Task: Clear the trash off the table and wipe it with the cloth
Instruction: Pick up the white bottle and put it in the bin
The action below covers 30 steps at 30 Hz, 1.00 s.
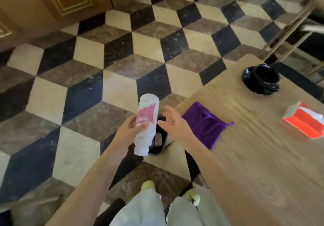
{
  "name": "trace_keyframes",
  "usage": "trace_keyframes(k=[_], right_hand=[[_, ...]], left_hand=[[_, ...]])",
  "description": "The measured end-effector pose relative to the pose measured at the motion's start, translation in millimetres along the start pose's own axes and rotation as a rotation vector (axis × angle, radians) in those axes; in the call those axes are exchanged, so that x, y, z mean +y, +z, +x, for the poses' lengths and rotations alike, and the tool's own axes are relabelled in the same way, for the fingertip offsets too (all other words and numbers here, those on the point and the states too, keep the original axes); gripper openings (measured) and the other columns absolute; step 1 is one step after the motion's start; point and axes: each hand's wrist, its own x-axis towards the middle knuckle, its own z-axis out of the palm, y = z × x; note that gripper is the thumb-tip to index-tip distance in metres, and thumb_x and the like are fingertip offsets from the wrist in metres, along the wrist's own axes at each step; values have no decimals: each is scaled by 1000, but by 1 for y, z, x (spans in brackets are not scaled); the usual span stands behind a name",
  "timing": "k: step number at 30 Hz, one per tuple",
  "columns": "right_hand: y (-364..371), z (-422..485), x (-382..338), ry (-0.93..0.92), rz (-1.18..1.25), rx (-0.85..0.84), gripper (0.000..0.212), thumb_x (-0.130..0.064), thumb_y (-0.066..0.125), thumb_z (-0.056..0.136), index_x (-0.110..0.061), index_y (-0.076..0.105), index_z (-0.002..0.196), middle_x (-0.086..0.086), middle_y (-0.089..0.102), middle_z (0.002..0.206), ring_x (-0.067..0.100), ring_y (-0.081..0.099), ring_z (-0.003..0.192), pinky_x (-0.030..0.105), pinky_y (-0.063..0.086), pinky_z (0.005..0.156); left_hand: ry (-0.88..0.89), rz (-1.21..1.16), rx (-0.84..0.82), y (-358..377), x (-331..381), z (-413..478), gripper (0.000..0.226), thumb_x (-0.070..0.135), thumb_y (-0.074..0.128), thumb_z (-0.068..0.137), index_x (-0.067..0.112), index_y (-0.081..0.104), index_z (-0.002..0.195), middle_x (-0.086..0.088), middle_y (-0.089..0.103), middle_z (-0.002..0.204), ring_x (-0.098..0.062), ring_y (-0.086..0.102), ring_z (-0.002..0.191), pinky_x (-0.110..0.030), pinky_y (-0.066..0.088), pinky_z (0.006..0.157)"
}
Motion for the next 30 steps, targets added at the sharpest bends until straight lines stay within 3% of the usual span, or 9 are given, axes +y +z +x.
trace_keyframes(k=[2, 5, 10, 14, 18, 20, 23, 27, 30], right_hand=[[38, 2, 14, 9, -76, -150, 60, -40, 58, 88, -29, 32, 141, -6, 45, 142, 8, 54, 112, 24, 47, 90], [80, 3, 42, 75, -134, -317, 69, -49, 59, 83, -33, 28, 142, -11, 41, 144, 8, 50, 122, 28, 47, 98], [112, 35, 97, 186, -325, -248, 64, -51, 60, 81, -32, 34, 137, -9, 50, 135, 7, 53, 114, 13, 38, 84], [135, 76, 145, 422, -305, -152, 58, -54, 59, 80, -30, 41, 130, -14, 50, 95, -3, 47, 71, 8, 33, 53], [144, 116, 208, 474, -281, 4, 48, -38, 60, 85, -28, 45, 130, -10, 51, 104, 6, 50, 88, 14, 40, 65], [149, 135, 235, 439, -281, 81, 40, -33, 57, 87, -25, 50, 125, -5, 57, 110, 10, 52, 92, 15, 41, 66], [156, 163, 271, 383, -279, 153, 37, -30, 54, 87, -22, 53, 123, 0, 61, 110, 16, 58, 95, 23, 49, 69], [161, 212, 318, 401, -317, 181, 41, -25, 53, 87, -14, 51, 127, 7, 62, 114, 25, 59, 100, 34, 52, 77], [165, 257, 352, 497, -311, 178, 45, -24, 53, 87, -10, 49, 130, 13, 61, 119, 30, 57, 106, 36, 47, 86]], left_hand=[[-126, -167, 52, -22, -19, 10, 35, 18, 58, 90, 5, 53, 122, -19, 61, 106, -24, 66, 79, -33, 55, 67], [-290, -356, 139, -37, -53, 26, 46, 21, 56, 90, -1, 48, 130, -24, 56, 114, -29, 60, 89, -33, 54, 67], [-548, -618, 291, -31, -124, 64, 48, 25, 56, 91, 0, 47, 131, -23, 54, 128, -35, 57, 110, -42, 50, 83], [-653, -674, 353, -29, -174, 108, 38, 22, 58, 90, 1, 52, 121, -15, 65, 100, -25, 64, 82, -34, 53, 55], [-666, -783, 346, -23, -220, 160, 24, 17, 57, 91, 8, 51, 113, -8, 62, 84, -21, 63, 72, -25, 53, 42], [-632, -832, 343, -18, -239, 189, 34, 15, 51, 94, 2, 47, 125, -15, 64, 103, -28, 64, 90, -28, 57, 58], [-653, -773, 356, -9, -271, 233, 41, 14, 47, 96, -4, 43, 132, -24, 50, 134, -38, 50, 122, -38, 46, 85], [-665, -786, 335, -6, -310, 290, 44, 12, 44, 96, -5, 39, 136, -25, 48, 136, -39, 49, 123, -42, 42, 102], [-624, -709, 330, -14, -336, 326, 40, 10, 45, 95, -5, 44, 132, -25, 52, 132, -34, 54, 117, -42, 43, 100]])
